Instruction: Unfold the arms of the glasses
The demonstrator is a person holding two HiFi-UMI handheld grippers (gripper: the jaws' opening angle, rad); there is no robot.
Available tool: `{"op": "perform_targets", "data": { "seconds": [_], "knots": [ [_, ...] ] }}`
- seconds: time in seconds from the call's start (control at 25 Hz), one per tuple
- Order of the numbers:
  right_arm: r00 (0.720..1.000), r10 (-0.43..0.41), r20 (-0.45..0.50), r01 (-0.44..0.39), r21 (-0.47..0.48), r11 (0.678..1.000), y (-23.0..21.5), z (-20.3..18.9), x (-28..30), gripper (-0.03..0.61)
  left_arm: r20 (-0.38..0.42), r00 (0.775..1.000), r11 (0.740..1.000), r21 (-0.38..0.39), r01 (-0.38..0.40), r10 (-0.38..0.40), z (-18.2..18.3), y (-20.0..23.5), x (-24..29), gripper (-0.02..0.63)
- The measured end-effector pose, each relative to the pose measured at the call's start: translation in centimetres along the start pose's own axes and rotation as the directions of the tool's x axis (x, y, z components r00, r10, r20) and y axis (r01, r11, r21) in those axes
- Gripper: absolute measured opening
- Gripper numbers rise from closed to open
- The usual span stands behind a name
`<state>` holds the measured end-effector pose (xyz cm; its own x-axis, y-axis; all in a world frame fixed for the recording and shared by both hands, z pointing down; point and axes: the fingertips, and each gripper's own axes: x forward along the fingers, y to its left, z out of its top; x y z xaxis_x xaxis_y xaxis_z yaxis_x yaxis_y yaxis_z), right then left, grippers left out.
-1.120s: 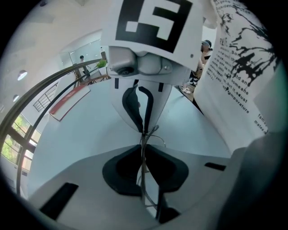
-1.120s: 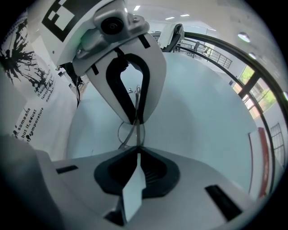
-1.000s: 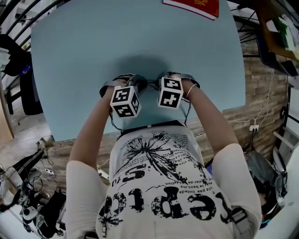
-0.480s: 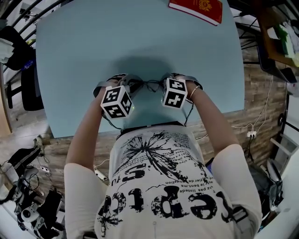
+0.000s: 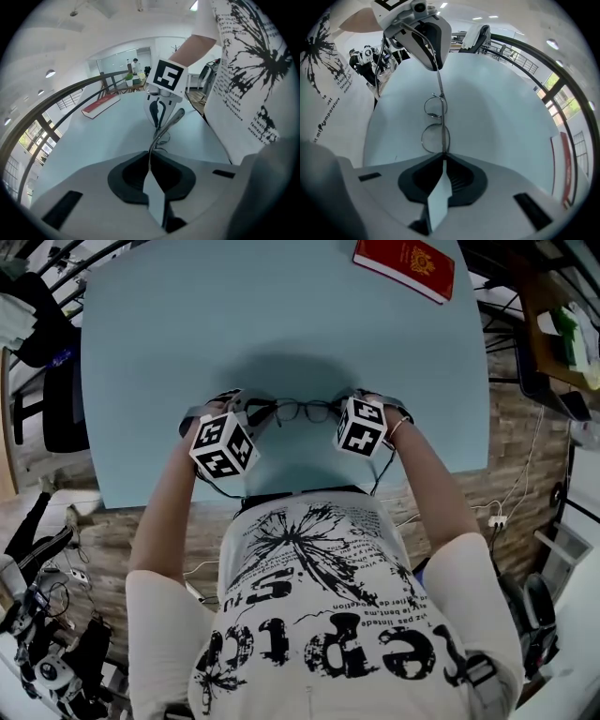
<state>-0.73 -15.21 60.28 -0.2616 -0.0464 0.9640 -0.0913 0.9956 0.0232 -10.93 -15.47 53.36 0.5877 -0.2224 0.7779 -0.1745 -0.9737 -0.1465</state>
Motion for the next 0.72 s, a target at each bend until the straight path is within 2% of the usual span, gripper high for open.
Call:
{"op": "perform_targets", "data": {
  "seconds": [0.36, 0.4, 0.52, 0.72],
  "knots": [
    [0.999, -0.036, -0.002, 0.036, -0.006, 0.999, 0.2, 0.8, -0.1, 0.038, 0.018, 1.000, 1.000, -0.007, -0.015, 0.016, -0.8, -0.7, -0.4, 0.029],
    [0.999, -0.046, 0.004, 0.046, -0.009, 0.999, 0.1, 1.1, -0.3, 0.045, 0.021, 1.000, 1.000, -0.004, -0.017, 0.017, -0.8, -0.7, -0.4, 0.029],
    [0.998, -0.051, 0.045, 0.052, -0.029, 0.998, 0.4, 2.8, -0.9, 0.120, 0.036, 0.999, 1.000, -0.007, -0.022, 0.022, -0.7, -0.8, -0.4, 0.029],
    [0.996, -0.042, 0.078, 0.050, -0.107, 0.993, 0.7, 6.6, -0.6, 0.127, 0.052, 0.998, 1.000, -0.020, -0.021, 0.022, -0.8, -1.0, -0.3, 0.029]
  ]
}}
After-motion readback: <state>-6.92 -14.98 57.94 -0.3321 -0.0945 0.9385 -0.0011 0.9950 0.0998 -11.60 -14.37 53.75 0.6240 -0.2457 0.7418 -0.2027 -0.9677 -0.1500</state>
